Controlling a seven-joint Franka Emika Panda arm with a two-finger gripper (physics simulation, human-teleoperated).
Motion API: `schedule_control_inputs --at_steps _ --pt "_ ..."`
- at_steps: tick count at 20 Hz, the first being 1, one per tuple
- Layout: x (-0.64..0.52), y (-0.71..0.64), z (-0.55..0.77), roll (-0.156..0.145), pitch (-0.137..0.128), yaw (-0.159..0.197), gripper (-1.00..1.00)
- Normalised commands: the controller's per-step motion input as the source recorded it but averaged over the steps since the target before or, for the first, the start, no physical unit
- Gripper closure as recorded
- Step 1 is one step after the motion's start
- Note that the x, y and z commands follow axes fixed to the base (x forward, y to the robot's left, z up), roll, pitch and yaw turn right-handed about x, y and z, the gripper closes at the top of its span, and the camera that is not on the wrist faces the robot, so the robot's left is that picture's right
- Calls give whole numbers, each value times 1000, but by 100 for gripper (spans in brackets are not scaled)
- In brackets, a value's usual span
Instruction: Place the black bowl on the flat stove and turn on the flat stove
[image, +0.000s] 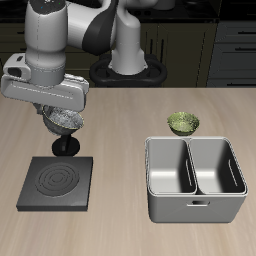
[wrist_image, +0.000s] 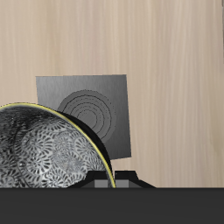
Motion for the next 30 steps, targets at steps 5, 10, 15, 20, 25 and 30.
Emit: schedule_control_inputs --at_steps 5,10,15,20,25,30 --pt "172 -47 43 12 -18 1 100" --pt "146 32 22 41 -26 11 100" --pt "136 -43 -124 37 -5 15 100" --pt "66 -10 -90 37 3 7 100" --pt "4 -120 -101 21 2 -1 100" --pt "4 -17 -214 7 18 2 100"
